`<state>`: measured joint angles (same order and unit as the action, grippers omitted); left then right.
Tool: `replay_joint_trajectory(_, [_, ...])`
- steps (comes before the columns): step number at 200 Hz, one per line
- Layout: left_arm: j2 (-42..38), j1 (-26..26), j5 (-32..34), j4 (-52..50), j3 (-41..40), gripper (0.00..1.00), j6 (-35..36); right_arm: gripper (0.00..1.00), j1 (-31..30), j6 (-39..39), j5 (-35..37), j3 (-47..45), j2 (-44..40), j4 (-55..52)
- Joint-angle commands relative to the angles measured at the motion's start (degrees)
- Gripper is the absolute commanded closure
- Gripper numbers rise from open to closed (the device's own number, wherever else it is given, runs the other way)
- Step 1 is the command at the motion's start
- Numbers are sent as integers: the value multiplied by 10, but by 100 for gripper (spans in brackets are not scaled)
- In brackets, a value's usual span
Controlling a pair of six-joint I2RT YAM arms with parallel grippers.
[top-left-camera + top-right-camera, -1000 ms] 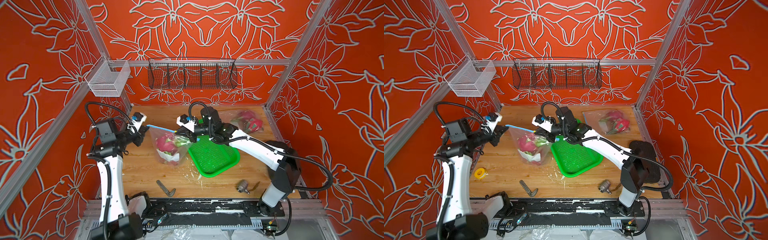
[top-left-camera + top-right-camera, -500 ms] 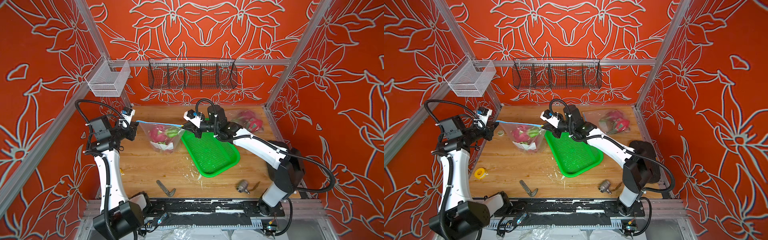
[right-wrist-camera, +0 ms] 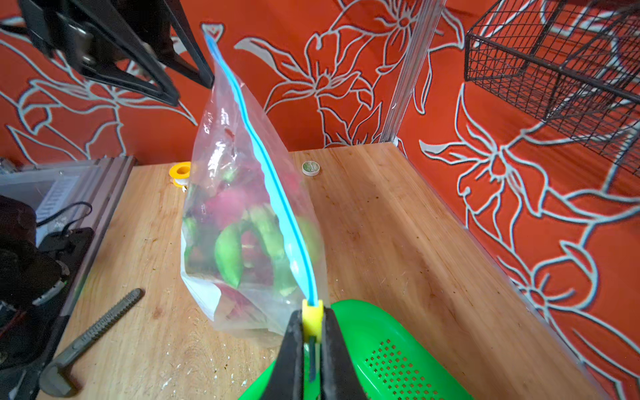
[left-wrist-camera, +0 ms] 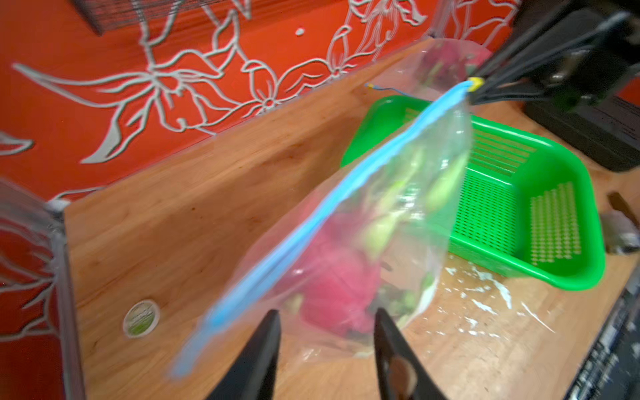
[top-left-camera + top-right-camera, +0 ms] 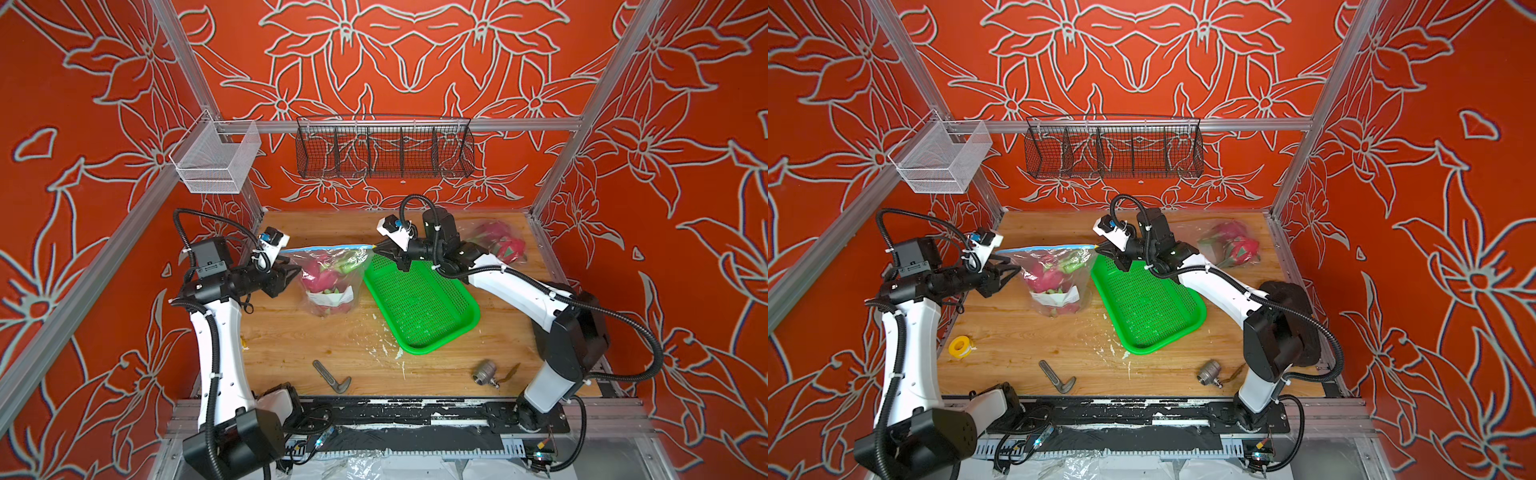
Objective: Open the zip-top bag and take out the dragon fruit
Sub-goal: Unzip the zipper on the zipper food storage bag, then adjust the zipper food storage bag at the center of the board.
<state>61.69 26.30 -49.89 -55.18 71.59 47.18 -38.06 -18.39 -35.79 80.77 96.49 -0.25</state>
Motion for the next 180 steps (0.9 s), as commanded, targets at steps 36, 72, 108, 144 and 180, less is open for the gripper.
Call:
replay_joint_trajectory(36, [-76,-34,-57,-91,104,18,17,100,-57,-119,48,-59,-67,-8])
replay_joint_trajectory(72, [8,-96,61,-117,151,18,33,99,-79,-137,66,-88,-94,10])
replay_joint_trajectory(108, [65,-121,175,-108,134,21,55,98,-92,-162,67,-86,-108,-4])
replay_joint_trajectory(144, [92,-122,152,-186,141,25,95,99,-92,-183,79,-94,-115,-21])
replay_joint_trajectory(180, [82,-130,118,-284,126,40,146,99,-91,-166,121,-87,-87,16])
